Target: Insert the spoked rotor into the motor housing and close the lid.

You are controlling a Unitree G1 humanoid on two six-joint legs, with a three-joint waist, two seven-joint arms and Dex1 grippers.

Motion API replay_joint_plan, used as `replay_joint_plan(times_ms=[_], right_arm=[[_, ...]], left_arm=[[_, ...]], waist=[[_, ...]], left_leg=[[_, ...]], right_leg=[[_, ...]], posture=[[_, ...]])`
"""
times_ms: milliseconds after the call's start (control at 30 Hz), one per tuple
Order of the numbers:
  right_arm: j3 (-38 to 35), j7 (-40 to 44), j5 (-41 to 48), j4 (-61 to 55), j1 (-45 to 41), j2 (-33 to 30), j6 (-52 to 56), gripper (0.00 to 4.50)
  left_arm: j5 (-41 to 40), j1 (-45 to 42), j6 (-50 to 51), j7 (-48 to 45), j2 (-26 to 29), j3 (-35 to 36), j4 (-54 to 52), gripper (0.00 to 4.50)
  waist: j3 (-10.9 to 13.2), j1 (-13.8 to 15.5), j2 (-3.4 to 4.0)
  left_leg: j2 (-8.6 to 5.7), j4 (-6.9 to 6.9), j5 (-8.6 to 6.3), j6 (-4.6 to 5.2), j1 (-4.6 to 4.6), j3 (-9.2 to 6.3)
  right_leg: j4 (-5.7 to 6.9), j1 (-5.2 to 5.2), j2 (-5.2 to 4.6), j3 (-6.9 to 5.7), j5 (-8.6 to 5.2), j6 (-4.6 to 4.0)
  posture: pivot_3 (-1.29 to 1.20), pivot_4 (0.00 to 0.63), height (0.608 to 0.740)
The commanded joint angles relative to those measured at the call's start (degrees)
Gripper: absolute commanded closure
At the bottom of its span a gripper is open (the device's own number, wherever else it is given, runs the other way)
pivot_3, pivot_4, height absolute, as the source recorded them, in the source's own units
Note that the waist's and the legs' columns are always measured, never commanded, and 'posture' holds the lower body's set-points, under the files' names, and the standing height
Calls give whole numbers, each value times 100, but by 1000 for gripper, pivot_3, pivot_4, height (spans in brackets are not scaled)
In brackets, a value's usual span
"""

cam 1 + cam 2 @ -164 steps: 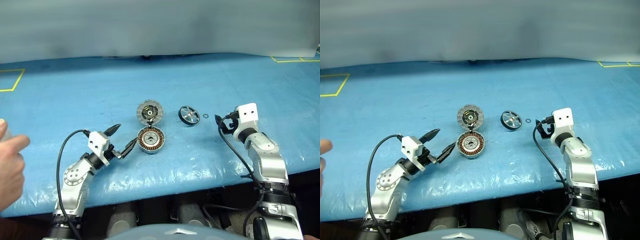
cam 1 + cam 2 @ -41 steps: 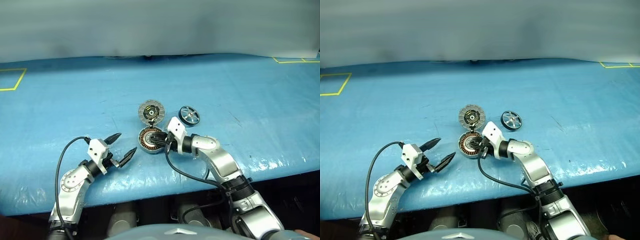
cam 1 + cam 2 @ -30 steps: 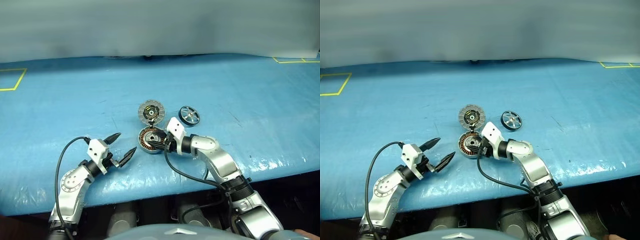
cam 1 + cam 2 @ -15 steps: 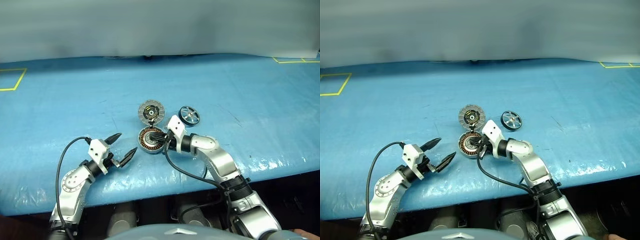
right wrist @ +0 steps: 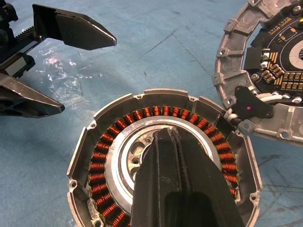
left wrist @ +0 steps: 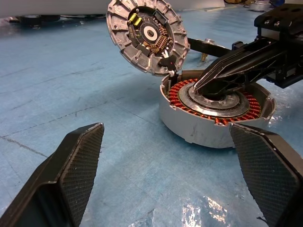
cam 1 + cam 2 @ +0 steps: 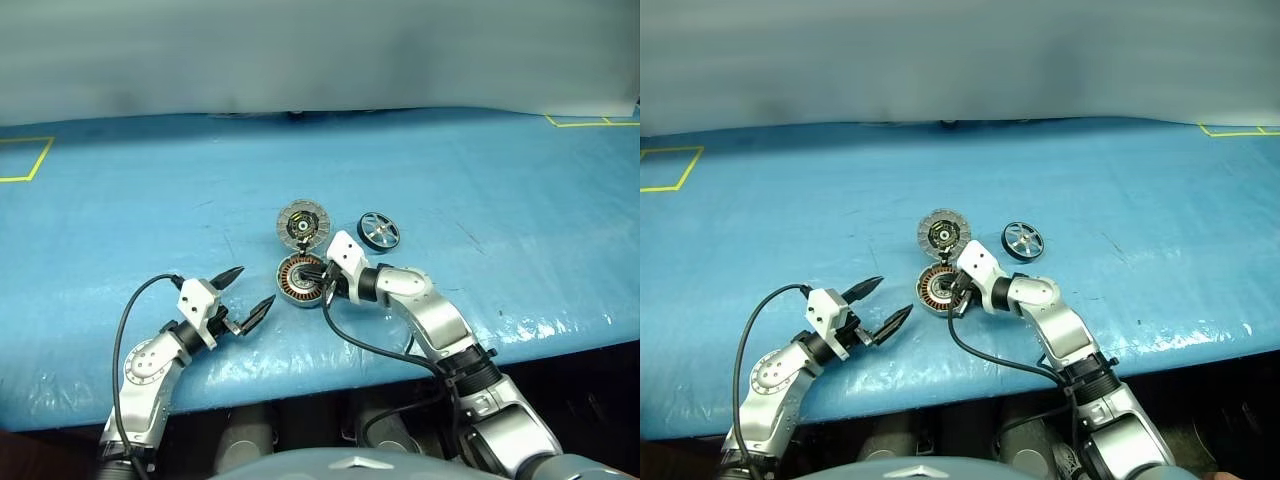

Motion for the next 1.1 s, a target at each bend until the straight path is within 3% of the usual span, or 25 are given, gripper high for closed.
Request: replay_joint_plan(times_ms=[33, 367, 633, 733, 867, 1100], right_arm=[[18, -18, -18, -137, 69, 2, 58, 4473], [-1076, -123, 1230, -1134, 479, 340, 23, 4473], [-2039, -750, 934, -1227, 969, -614, 77, 4473], [-2247, -900, 879, -1009, 953, -816, 36, 3881], [-2413, -1209, 711, -441, 701, -863, -55, 2633], [-2301, -1186, 433, 380, 310, -1027, -264, 2633]], left_arm=[[11, 1, -84, 15, -12, 9, -102, 0], [-64, -20, -52, -29, 10, 19, -120, 0], [-58, -55, -38, -76, -11, -22, -82, 0], [-47, -66, -33, -91, -9, -29, -65, 0], [-35, -98, -26, -83, -24, -45, -42, 0], [-12, -78, -62, -36, -50, -45, -12, 0]], waist=[[-1, 0, 0], [0, 0, 1], [0, 29, 1], [0, -3, 1], [1, -6, 2], [1, 3, 2]], left_leg=[[0, 0, 0, 0, 2, 0], [0, -1, 0, 0, -2, -1], [-6, 0, -3, 4, -4, 2], [-2, 0, -2, 3, -2, 3], [0, -1, -1, 2, 2, 3], [-3, -2, -2, 4, -2, 4]], right_leg=[[0, 2, 0, 0, 0, 0], [-1, -2, 0, -1, 3, 6], [-5, -1, -10, -1, 1, 3], [-2, -2, -3, 0, 1, 2], [0, -1, 4, 0, -2, -3], [-3, -2, 1, 6, 0, 1]], posture=[[0, 150, 740], [0, 150, 740], [0, 150, 740], [0, 150, 740], [0, 150, 740], [0, 150, 740]])
